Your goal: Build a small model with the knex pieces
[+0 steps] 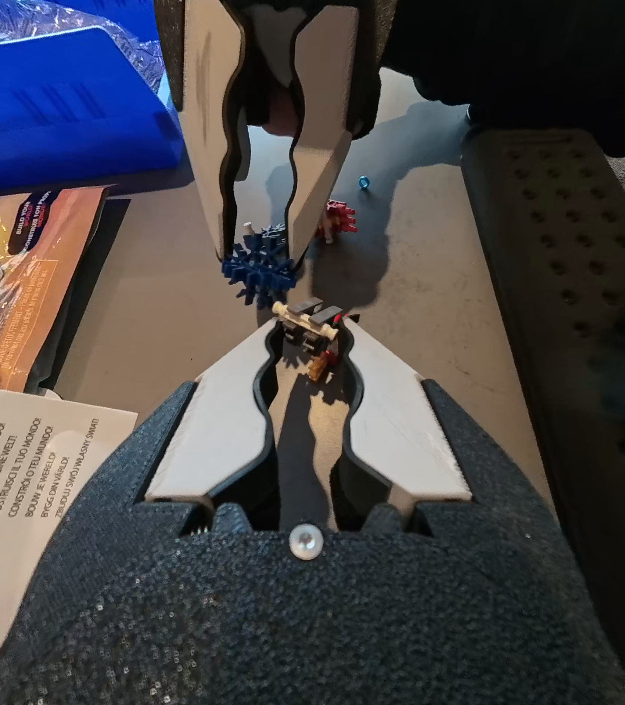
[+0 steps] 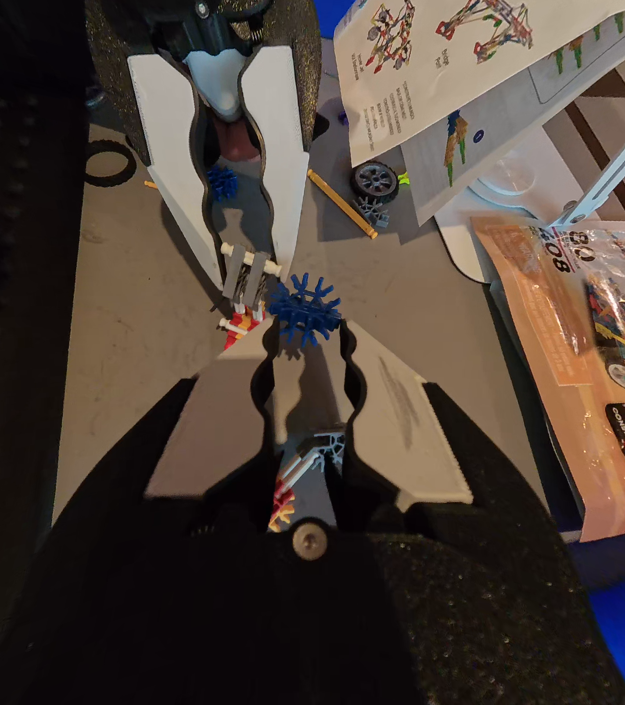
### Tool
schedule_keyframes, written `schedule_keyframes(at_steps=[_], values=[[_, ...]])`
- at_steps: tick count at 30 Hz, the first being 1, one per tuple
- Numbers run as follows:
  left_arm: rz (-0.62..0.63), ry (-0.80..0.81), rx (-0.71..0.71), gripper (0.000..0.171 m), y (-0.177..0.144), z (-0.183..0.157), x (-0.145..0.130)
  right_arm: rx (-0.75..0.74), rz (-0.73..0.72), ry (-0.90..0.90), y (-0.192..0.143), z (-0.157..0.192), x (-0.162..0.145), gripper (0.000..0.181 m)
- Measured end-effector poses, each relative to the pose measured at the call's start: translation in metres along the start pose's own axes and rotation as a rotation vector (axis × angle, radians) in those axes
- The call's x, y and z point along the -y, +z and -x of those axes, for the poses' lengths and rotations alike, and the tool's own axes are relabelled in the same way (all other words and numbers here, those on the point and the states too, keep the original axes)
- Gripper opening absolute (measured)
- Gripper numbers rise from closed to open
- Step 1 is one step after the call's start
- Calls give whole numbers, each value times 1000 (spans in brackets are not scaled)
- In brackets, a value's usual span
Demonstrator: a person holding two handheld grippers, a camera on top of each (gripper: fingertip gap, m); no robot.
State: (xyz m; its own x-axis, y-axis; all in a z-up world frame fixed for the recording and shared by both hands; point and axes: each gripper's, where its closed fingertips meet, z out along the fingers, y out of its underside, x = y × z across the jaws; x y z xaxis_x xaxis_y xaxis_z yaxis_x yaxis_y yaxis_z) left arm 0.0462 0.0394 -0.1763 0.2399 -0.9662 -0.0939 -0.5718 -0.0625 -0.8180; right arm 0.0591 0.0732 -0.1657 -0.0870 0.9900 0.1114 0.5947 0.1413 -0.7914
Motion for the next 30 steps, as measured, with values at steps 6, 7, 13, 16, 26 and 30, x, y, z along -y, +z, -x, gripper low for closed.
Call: schedule_keyframes(at_steps=[6,7,13,16,26,30], values=[[-9,0,-3,28,0,1,0,-34,-61,3,1,-3,10,31],[-10,1,-4,28,0,1,0,-34,-77,1,2,-2,12,31],[-15,0,-3,28,-1,1,0,-73,-119,1,6,-2,14,31],[-16,-4,5,28,-1,3,-1,-105,-130,-7,6,-3,15,31],[0,0,78,32,-7,7,2,-173,-167,14,6,-7,15,31],[-6,-3,112,29,-14,8,3,-198,-176,13,8,-6,16,31]])
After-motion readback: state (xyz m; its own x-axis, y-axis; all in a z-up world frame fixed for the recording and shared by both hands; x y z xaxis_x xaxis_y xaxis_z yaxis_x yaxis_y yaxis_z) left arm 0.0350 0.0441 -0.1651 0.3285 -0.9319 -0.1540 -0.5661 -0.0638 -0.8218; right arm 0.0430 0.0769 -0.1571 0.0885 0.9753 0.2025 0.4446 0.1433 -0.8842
